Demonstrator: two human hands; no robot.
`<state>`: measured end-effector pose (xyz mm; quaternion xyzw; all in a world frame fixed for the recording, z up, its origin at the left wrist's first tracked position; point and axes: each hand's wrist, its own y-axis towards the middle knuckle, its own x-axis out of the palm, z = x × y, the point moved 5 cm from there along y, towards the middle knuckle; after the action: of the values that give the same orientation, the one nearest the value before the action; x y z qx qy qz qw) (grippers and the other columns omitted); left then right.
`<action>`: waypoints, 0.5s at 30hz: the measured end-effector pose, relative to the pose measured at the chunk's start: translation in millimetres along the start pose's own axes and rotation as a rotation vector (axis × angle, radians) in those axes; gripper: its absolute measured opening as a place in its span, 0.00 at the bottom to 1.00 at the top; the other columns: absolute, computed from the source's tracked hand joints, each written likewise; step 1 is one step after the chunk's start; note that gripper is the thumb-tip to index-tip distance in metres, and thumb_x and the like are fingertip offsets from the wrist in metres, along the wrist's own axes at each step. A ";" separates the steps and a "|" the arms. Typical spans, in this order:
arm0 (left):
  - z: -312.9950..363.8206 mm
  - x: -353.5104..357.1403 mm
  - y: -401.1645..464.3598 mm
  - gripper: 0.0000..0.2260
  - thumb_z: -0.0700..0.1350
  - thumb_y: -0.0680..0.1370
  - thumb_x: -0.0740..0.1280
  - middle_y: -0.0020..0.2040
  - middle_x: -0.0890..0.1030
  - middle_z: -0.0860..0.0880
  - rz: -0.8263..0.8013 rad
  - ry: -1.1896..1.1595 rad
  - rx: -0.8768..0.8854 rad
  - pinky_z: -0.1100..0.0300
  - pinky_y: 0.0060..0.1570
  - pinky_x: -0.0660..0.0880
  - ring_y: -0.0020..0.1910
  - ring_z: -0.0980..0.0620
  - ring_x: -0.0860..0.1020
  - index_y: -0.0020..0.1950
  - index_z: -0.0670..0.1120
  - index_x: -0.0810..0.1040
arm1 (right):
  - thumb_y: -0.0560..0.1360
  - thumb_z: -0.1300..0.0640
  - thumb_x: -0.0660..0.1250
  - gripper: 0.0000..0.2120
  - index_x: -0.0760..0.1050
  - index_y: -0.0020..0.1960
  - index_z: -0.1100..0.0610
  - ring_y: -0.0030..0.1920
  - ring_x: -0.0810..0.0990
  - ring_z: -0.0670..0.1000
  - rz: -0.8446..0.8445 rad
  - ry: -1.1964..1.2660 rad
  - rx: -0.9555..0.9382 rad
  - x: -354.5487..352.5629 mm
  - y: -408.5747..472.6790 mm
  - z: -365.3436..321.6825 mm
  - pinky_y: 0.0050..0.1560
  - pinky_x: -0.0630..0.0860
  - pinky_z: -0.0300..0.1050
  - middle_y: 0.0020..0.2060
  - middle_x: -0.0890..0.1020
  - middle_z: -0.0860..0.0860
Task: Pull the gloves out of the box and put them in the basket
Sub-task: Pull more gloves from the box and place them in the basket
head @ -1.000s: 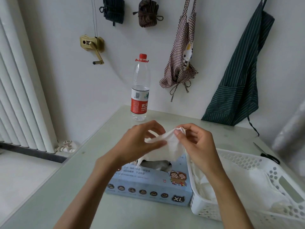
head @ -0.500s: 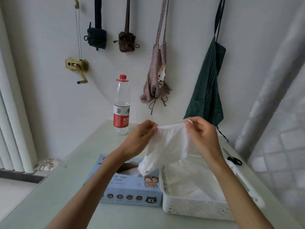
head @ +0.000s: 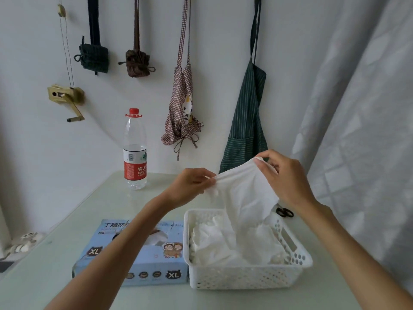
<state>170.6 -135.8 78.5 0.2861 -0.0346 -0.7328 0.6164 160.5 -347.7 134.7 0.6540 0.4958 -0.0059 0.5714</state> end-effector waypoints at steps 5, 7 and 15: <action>-12.6 -10.4 -11.7 0.07 0.40 0.79 0.63 0.47 0.80 0.51 0.210 0.164 -0.051 0.64 0.50 0.73 0.47 0.57 0.78 0.54 0.43 0.79 | 0.78 0.49 0.64 0.08 0.79 0.49 0.52 0.23 0.66 0.44 -0.001 -0.140 -0.108 7.3 -5.6 -36.4 0.28 0.63 0.40 0.22 0.68 0.43; -12.4 -23.5 -23.9 0.07 0.42 0.80 0.62 0.48 0.79 0.52 0.408 0.129 -0.096 0.62 0.50 0.72 0.51 0.54 0.77 0.54 0.45 0.78 | 0.78 0.51 0.65 0.07 0.79 0.49 0.53 0.21 0.63 0.43 0.023 -0.116 -0.157 13.1 -6.7 -64.4 0.27 0.61 0.39 0.20 0.65 0.42; 24.9 -58.5 -46.6 0.08 0.44 0.78 0.63 0.52 0.79 0.54 0.861 0.254 -0.047 0.56 0.55 0.70 0.55 0.52 0.75 0.53 0.50 0.80 | 0.77 0.52 0.66 0.04 0.77 0.45 0.51 0.21 0.69 0.46 0.060 0.309 -0.029 24.0 1.2 -100.1 0.23 0.60 0.37 0.18 0.68 0.45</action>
<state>122.4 -78.2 102.5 0.3195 -0.0578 -0.3693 0.8708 117.5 -256.7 156.6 0.6533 0.5582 0.1190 0.4975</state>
